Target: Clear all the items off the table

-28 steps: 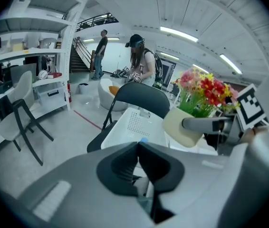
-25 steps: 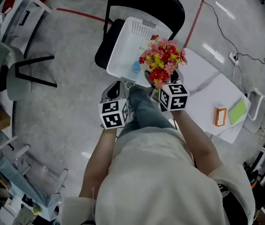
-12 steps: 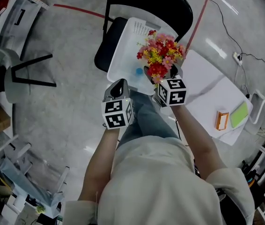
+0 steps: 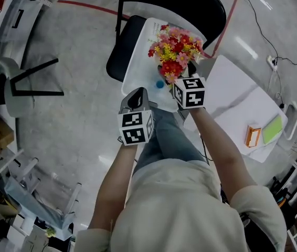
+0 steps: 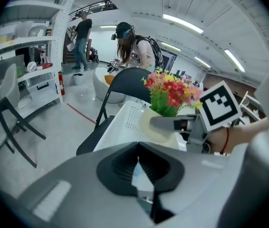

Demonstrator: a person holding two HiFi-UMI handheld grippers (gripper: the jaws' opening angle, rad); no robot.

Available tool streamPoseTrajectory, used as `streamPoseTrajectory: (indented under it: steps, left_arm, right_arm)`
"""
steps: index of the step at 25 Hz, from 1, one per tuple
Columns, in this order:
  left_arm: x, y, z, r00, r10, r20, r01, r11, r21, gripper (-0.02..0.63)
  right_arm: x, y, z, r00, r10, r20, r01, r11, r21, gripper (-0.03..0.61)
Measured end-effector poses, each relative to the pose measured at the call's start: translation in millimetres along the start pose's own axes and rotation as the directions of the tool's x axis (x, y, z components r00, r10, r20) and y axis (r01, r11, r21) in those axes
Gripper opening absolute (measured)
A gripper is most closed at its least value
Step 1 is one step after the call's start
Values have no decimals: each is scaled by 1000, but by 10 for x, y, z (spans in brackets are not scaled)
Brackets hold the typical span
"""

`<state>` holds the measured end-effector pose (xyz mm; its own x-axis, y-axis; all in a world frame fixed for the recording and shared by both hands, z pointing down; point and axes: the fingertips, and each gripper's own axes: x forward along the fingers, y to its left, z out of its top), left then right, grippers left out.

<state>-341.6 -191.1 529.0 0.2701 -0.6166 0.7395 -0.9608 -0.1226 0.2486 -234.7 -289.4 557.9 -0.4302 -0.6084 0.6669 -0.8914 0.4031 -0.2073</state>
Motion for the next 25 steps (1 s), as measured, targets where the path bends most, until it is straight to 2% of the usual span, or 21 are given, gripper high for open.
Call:
streamPoseTrajectory:
  steps: [14, 25]
  left_arm:
    - [332, 66, -4, 999, -15, -52, 14, 1000, -26, 9]
    - [545, 136, -4, 997, -22, -75, 18, 998, -53, 9]
  right_arm:
    - [815, -116, -59, 997, -8, -73, 8, 1000, 1, 472]
    - [1252, -190, -336, 990, -12, -140, 10, 1000, -16, 472]
